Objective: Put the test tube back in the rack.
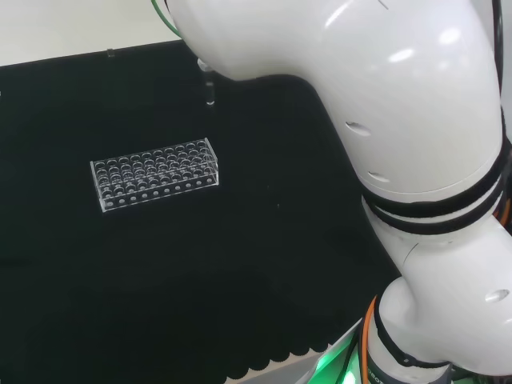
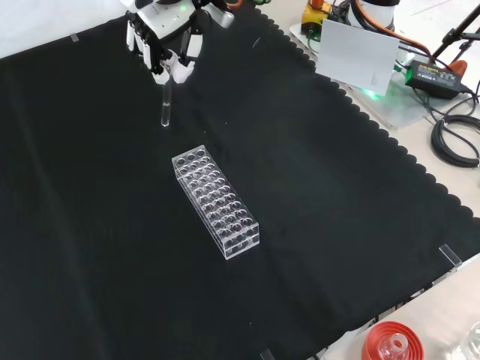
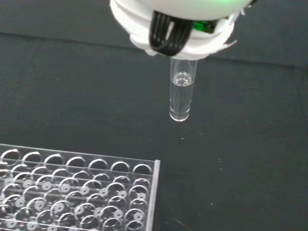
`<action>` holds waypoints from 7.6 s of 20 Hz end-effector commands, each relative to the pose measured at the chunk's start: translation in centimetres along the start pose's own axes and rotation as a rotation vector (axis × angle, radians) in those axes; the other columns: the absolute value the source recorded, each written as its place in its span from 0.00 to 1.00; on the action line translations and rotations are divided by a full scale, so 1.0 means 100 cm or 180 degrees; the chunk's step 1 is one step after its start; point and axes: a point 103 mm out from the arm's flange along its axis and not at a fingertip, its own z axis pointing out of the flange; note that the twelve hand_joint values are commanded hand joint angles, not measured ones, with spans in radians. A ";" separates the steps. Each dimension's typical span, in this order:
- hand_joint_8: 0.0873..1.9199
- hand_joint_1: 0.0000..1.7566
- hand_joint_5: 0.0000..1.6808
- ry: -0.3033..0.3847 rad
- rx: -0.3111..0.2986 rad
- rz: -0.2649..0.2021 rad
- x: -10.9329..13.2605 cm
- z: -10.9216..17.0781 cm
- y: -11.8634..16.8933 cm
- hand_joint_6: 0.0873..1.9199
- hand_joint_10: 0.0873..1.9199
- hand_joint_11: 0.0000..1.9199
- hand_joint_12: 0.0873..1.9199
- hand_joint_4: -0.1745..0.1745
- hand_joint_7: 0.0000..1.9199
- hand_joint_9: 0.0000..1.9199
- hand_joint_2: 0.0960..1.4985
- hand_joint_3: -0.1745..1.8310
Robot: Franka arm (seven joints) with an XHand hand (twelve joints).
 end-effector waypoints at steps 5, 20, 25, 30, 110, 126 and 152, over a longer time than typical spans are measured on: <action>0.12 0.82 0.82 0.0104 0.0038 -0.0036 0.003 0.003 0.002 0.16 0.18 0.53 0.58 0.00 0.96 0.73 0.42 0.33; 0.11 0.82 0.82 0.0108 0.0300 -0.0199 0.016 0.029 0.017 0.16 0.18 0.53 0.59 0.00 0.96 0.73 0.42 0.33; 0.12 0.82 0.82 0.0276 0.0433 -0.0184 0.015 0.035 0.021 0.16 0.18 0.53 0.59 0.00 0.97 0.73 0.42 0.33; 0.12 0.82 0.82 0.0348 0.0479 -0.0201 0.017 0.040 0.026 0.16 0.18 0.53 0.59 0.00 0.97 0.73 0.42 0.34; 0.12 0.82 0.82 0.0393 0.0718 -0.0310 0.027 0.085 0.047 0.16 0.18 0.52 0.59 0.00 0.97 0.73 0.41 0.35; 0.12 0.82 0.82 0.0386 0.0781 -0.0332 0.026 0.098 0.056 0.16 0.18 0.52 0.59 0.00 0.97 0.73 0.41 0.35; 0.12 0.82 0.82 0.0359 0.0893 -0.0310 0.026 0.123 0.067 0.16 0.18 0.51 0.59 0.00 0.97 0.73 0.41 0.35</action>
